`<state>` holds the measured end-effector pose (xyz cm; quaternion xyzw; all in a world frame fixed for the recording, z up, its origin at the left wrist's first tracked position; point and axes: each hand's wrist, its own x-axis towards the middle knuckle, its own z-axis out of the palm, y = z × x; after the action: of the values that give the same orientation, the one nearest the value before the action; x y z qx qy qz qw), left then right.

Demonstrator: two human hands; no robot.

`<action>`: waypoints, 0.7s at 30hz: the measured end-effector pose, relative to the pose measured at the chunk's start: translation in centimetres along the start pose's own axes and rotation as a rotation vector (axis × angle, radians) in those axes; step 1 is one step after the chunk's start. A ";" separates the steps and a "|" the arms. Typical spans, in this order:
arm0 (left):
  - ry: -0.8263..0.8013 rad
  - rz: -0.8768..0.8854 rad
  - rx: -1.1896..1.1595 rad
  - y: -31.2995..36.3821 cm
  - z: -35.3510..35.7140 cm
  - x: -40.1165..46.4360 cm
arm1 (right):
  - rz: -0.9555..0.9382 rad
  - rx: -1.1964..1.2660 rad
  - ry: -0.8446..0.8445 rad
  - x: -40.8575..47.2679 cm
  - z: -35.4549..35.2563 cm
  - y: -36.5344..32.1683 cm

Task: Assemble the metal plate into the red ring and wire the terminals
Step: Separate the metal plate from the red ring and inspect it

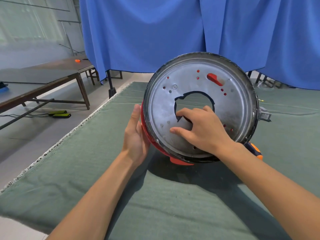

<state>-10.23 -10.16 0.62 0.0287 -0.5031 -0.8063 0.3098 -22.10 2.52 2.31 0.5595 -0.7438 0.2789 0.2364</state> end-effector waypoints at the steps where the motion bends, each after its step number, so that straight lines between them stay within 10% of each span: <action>1: 0.009 0.008 -0.008 -0.1 -0.1 0.1 | 0.012 0.003 0.002 -0.1 0.1 0.1; 21: 0.064 -0.578 0.325 0.9 -3.3 4.6 | 0.071 -0.061 -0.282 -0.3 -1.9 0.7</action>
<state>-12.33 -15.45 0.95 0.2446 -0.5863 -0.7687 0.0750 -22.63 4.18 3.33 0.5591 -0.7972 0.1827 0.1365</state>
